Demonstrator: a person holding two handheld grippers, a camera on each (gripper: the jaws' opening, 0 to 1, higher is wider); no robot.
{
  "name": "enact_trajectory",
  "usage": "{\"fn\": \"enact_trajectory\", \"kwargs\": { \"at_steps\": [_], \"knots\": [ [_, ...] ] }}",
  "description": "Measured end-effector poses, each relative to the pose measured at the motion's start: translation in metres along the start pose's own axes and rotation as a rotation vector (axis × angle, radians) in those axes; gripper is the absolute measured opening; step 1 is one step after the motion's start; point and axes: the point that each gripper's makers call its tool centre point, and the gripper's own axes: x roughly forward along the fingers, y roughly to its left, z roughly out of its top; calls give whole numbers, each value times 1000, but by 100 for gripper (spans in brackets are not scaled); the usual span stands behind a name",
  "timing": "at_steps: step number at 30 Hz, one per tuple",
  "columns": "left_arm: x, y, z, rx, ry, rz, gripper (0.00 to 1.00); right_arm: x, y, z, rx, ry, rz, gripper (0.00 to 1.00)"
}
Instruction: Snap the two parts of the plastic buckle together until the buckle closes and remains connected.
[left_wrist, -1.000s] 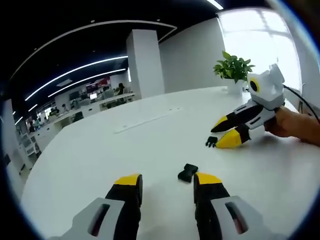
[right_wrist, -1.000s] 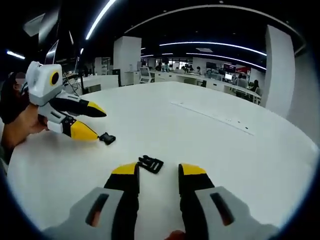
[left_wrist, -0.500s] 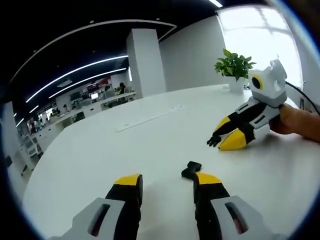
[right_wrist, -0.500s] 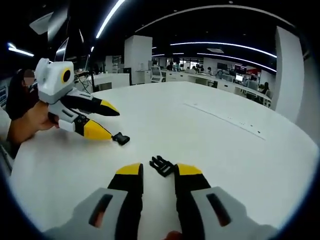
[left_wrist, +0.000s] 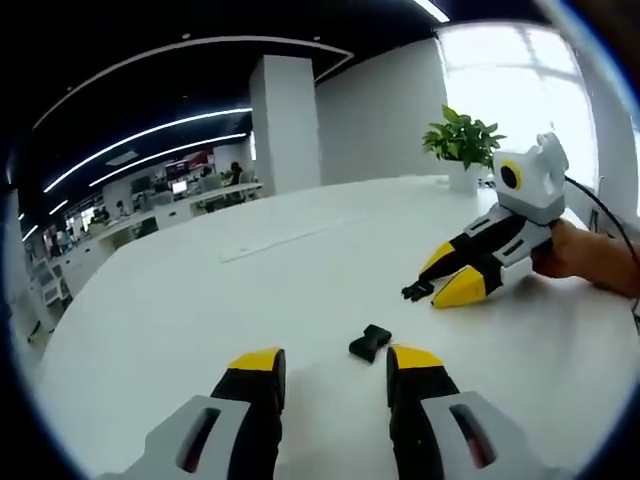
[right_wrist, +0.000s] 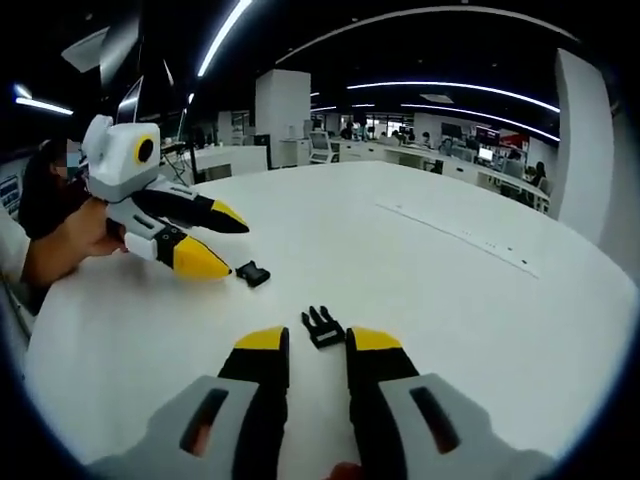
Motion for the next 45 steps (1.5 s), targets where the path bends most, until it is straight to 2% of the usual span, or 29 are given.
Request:
{"fn": "enact_trajectory", "kwargs": {
  "at_steps": [4, 9, 13, 19, 22, 26, 35, 45],
  "knots": [
    [2, -9, -2, 13, 10, -45, 40, 1, -1, 0, 12, -14, 28, 22],
    [6, -10, -9, 33, 42, -50, 35, 2, 0, 1, 18, -15, 54, 21],
    [8, -10, -9, 22, 41, -58, 34, 2, -2, 1, 17, -16, 49, 20],
    [11, -20, -9, 66, 35, -126, 33, 1, -1, 0, 13, -7, 54, 17],
    [13, -24, -8, 47, 29, -167, 32, 1, -1, 0, 12, -10, 53, 17],
    [14, -24, -9, 45, 22, -189, 32, 3, -1, 1, -10, -15, 50, 17],
    [18, -21, -6, 65, -5, -204, 35, 4, -2, 1, -13, -28, 52, 16],
    [18, -24, -4, 67, -17, -237, 33, 2, -2, 1, -11, -27, 51, 13]
  ]
}}
